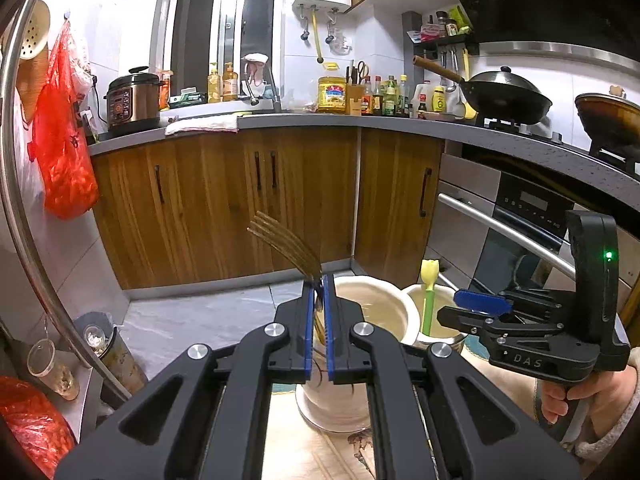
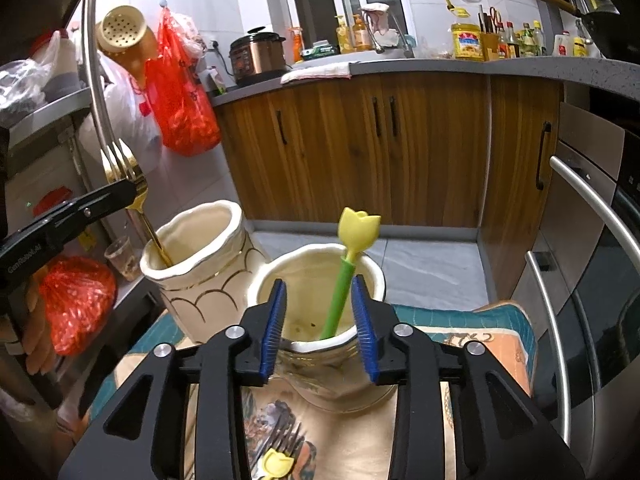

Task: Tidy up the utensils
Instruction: 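Drop the yellow spoon into the smaller vase while the left tool drops the fork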

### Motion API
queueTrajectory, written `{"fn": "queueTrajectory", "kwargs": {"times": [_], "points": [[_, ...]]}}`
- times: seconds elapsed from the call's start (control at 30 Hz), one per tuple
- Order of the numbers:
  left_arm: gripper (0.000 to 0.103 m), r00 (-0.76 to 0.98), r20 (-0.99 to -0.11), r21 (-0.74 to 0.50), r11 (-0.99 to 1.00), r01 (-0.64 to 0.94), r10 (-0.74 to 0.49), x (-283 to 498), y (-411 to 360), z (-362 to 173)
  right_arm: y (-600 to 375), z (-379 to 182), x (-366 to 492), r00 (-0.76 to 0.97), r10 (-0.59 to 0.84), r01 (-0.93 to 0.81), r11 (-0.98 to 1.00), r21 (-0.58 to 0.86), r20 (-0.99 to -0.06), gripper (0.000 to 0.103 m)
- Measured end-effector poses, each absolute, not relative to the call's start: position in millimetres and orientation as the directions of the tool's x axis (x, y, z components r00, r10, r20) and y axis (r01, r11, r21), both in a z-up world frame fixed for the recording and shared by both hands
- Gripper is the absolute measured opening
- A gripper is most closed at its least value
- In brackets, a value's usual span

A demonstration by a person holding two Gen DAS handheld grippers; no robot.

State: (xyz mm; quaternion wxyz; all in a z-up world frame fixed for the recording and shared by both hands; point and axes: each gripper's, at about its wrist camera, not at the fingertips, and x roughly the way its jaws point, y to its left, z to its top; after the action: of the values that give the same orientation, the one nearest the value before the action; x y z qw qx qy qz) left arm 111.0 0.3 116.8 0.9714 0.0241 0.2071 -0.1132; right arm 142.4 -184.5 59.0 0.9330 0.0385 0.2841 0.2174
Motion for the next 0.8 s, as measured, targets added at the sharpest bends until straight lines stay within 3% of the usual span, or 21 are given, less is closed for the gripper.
{"fn": "queueTrajectory", "kwargs": {"times": [0.1,0.17,0.23,0.37,0.5,0.63,0.8], "points": [[0.006,0.887,-0.415,0.001,0.974,0.225,-0.204,111.9,0.0,115.9,-186.9,60.8,142.2,0.741,0.441,-0.386,0.897,0.216,-0.507,0.046],[0.017,0.885,-0.418,0.001,0.974,0.227,-0.206,111.7,-1.0,115.5,-187.6,62.7,141.4,0.746,0.435,-0.381,0.900,0.212,-0.505,0.054],[0.042,0.888,-0.413,0.003,0.975,0.222,-0.201,109.7,-1.5,115.5,-188.5,62.6,141.0,0.747,0.433,-0.376,0.901,0.217,-0.504,0.062],[0.044,0.892,-0.407,0.006,0.977,0.215,-0.194,107.4,-0.4,116.9,-191.2,63.1,141.6,0.747,0.436,-0.370,0.900,0.230,-0.502,0.064],[0.056,0.895,-0.406,-0.006,0.980,0.201,-0.186,106.4,4.8,117.3,-194.2,67.6,139.2,0.752,0.439,-0.365,0.898,0.245,-0.491,0.068],[0.077,0.890,-0.423,-0.018,0.984,0.179,-0.170,101.9,11.0,118.4,-202.3,75.6,129.4,0.764,0.442,-0.351,0.896,0.271,-0.471,0.089],[0.097,0.880,-0.450,-0.006,0.986,0.165,-0.150,84.0,16.0,122.6,-216.4,86.4,104.5,0.802,0.395,-0.301,0.915,0.268,-0.448,0.097]]}}
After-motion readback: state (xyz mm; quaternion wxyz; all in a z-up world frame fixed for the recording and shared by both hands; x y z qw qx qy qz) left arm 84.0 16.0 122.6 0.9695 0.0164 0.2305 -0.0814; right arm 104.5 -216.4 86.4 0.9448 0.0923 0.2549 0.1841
